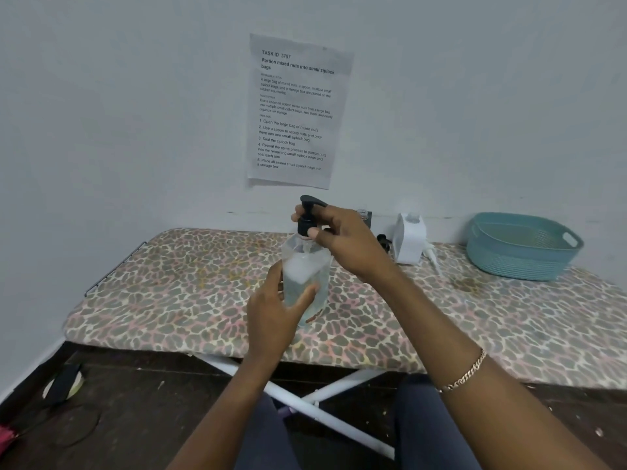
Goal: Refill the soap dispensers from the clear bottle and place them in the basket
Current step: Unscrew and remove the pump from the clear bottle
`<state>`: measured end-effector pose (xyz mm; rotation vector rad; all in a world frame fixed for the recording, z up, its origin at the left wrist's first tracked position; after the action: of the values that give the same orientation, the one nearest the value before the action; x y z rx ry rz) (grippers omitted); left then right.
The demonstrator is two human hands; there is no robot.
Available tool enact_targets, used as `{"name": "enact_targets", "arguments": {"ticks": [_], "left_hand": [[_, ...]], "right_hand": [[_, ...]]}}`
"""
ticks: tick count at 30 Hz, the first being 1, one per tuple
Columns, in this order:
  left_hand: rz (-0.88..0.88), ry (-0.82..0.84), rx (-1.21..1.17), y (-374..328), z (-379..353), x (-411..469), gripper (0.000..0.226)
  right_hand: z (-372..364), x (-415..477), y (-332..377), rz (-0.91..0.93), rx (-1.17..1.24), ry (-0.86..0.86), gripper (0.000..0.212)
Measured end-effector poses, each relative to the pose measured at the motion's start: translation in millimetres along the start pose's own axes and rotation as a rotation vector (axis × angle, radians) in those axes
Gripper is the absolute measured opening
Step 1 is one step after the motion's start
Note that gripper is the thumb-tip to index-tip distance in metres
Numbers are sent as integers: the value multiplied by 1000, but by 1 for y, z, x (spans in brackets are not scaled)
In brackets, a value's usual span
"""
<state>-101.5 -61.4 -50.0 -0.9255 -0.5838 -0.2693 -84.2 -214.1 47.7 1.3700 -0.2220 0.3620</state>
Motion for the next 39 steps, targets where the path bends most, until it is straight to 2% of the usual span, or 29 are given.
{"name": "enact_targets", "arguments": {"ticks": [2, 5, 7, 11, 15, 18, 20, 22, 25, 30, 33, 36, 39], "left_hand": [[-4, -5, 5, 1, 0, 0, 63], [-4, -6, -1, 2, -2, 0, 64], [-20, -9, 7, -1, -1, -1, 66], [-30, -12, 25, -3, -1, -2, 62], [-31, -6, 13, -5, -1, -3, 62], [-33, -4, 12, -5, -1, -2, 63], [-34, -7, 22, -5, -2, -1, 63], [-32, -7, 25, -5, -2, -1, 63], [-29, -13, 21, -4, -1, 0, 62], [-40, -19, 20, -4, -1, 0, 63], [-35, -12, 14, -5, -1, 0, 64], [-37, -8, 28, -6, -1, 0, 64], [-37, -3, 30, -3, -3, 1, 63]], "right_hand": [[-1, -1, 1, -6, -76, -30, 37], [6, -4, 4, 1, -151, -193, 53], [8, -6, 3, 14, -156, -256, 46], [8, -4, -3, 11, -96, -188, 28], [0, -9, -2, 28, -71, -134, 37], [4, -12, 2, 37, -109, -240, 52], [7, -12, 3, 46, -134, -315, 53], [7, -12, 2, 47, -141, -342, 43], [3, -10, -3, 24, -126, -290, 27], [0, -14, -1, 58, -112, -223, 41], [4, -14, 3, 59, -113, -303, 55], [6, -14, 3, 75, -124, -383, 47], [5, -13, -2, 70, -87, -352, 26]]}}
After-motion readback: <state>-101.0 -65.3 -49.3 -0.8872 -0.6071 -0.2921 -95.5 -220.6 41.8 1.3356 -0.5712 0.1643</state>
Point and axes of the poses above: each hand's wrist, its own x-axis towards the middle knuckle, its own z-axis out of the back of the hand, y = z × x, the point moved 10 cm from there along x, towards the middle knuckle, and after that the axes turned 8 degrees about x, right-handed, at the moved point
